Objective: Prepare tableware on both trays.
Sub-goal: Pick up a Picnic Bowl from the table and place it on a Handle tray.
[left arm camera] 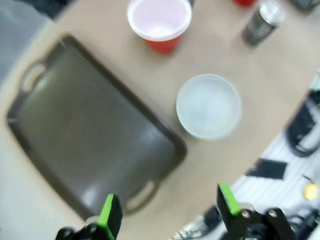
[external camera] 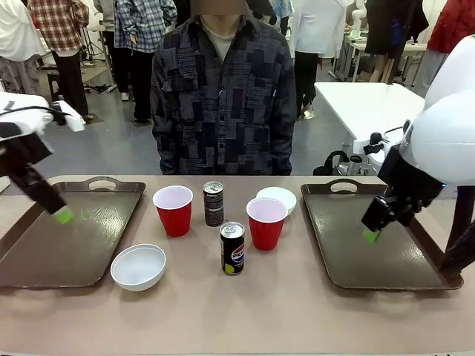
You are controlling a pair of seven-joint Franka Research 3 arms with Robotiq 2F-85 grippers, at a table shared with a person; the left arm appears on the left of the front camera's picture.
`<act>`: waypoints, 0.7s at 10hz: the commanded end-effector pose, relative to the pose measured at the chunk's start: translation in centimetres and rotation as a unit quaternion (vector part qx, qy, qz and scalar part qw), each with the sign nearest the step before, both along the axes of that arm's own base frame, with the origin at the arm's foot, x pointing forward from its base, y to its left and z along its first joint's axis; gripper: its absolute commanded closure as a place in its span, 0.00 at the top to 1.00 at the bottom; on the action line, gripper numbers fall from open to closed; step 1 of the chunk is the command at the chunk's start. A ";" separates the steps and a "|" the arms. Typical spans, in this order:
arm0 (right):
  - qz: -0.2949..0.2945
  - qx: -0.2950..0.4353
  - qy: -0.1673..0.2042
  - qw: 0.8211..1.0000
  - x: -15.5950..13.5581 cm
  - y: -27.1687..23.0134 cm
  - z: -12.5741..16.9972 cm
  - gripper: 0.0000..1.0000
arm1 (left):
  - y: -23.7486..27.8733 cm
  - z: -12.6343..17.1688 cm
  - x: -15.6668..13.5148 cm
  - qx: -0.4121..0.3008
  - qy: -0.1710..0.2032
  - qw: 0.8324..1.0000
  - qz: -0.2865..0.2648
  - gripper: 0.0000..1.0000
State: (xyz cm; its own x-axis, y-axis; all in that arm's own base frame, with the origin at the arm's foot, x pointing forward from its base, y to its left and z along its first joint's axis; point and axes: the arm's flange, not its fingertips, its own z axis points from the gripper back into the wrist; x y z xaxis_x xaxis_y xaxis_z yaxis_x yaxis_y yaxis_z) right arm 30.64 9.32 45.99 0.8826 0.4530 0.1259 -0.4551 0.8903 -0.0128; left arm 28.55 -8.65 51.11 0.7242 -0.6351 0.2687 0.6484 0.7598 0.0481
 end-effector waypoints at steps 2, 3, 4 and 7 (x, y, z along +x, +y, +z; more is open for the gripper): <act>0.000 0.000 0.000 1.000 0.0 0.0 0.0 1.00 | 0.0 0.0 0.0 0.000 0.000 1.000 0.000 1.00; 0.000 0.000 0.000 1.000 0.0 0.0 0.0 1.00 | 0.0 0.0 0.0 0.000 0.000 1.000 0.000 1.00; 0.000 0.000 0.000 1.000 0.0 0.0 0.0 1.00 | 0.0 0.0 0.0 0.000 0.000 1.000 0.000 1.00; -0.004 -0.006 -0.005 1.000 -0.6 -0.6 -1.0 1.00 | -0.1 -1.0 -1.5 0.008 0.002 1.000 -0.010 1.00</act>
State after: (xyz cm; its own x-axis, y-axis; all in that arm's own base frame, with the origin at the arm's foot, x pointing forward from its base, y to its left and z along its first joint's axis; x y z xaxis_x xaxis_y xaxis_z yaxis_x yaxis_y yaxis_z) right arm 30.48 9.13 46.26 0.8881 0.4433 0.1215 -0.4407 0.8963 -0.0488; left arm 28.06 -8.72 51.24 0.7333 -0.6335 0.2467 0.6375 0.7668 0.0741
